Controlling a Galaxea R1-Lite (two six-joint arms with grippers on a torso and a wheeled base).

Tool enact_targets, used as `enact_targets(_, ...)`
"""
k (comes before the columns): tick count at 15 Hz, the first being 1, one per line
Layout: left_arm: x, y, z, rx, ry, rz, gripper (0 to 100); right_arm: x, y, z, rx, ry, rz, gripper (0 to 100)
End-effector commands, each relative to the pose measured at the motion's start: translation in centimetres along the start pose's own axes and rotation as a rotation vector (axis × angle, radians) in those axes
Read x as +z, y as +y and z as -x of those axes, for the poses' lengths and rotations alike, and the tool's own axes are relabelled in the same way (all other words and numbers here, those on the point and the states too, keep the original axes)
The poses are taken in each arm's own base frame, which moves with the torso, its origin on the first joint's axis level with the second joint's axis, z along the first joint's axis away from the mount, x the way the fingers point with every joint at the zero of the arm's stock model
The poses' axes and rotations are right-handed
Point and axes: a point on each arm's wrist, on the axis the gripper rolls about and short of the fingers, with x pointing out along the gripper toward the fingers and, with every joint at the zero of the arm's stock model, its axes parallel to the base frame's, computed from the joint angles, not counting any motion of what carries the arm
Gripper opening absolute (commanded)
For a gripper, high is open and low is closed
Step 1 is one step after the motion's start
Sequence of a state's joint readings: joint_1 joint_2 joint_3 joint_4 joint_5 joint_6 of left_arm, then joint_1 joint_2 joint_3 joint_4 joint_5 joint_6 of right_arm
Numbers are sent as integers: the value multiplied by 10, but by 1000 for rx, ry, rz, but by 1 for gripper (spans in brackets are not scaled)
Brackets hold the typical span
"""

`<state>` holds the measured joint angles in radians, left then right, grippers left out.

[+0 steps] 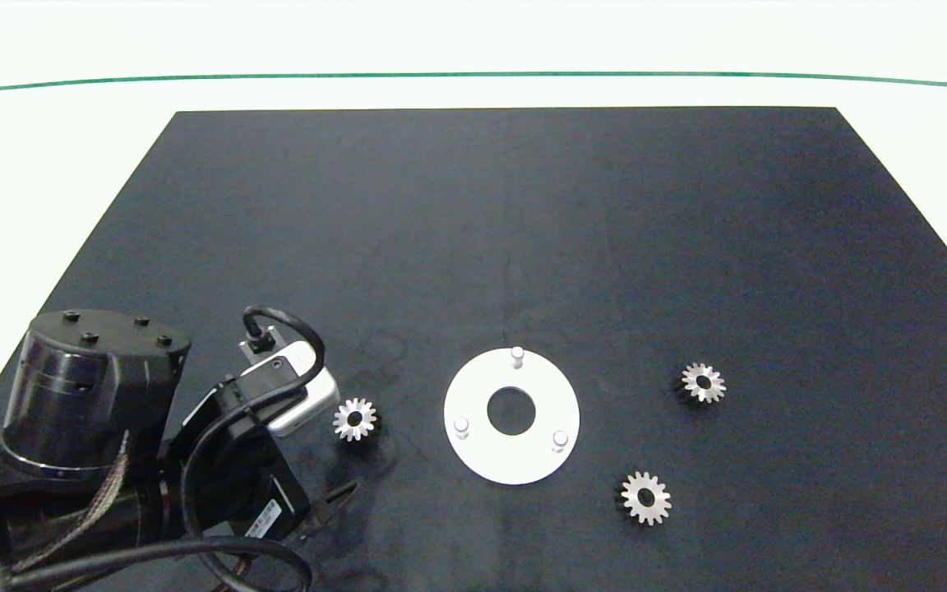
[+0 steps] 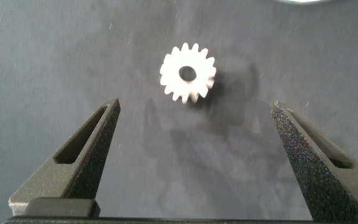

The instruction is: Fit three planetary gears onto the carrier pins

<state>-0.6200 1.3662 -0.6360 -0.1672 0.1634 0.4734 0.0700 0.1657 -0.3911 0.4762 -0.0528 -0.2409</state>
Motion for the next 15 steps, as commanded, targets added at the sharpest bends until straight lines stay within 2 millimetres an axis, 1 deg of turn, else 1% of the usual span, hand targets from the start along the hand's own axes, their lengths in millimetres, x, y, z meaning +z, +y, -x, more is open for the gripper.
enact_targets(1,2,-3,-13,-9,8,-6,100,0,0,1,-1,-4,1,100)
enact_targets(6,-1,-7,-32,-30,52,-5,100,2,-1,2,-6,-10,1,100)
enact_targets(9,2,-6,-36,-27,49,-2,100,3,-1,3,-9,-14,1,100)
enact_targets(11,7,-3,-37,-11,23,3,100,2,-1,3,-9,-14,1,100)
enact_targets(15,7,-5,-45,-23,41,0,99,3,-1,3,-9,-17,1,100)
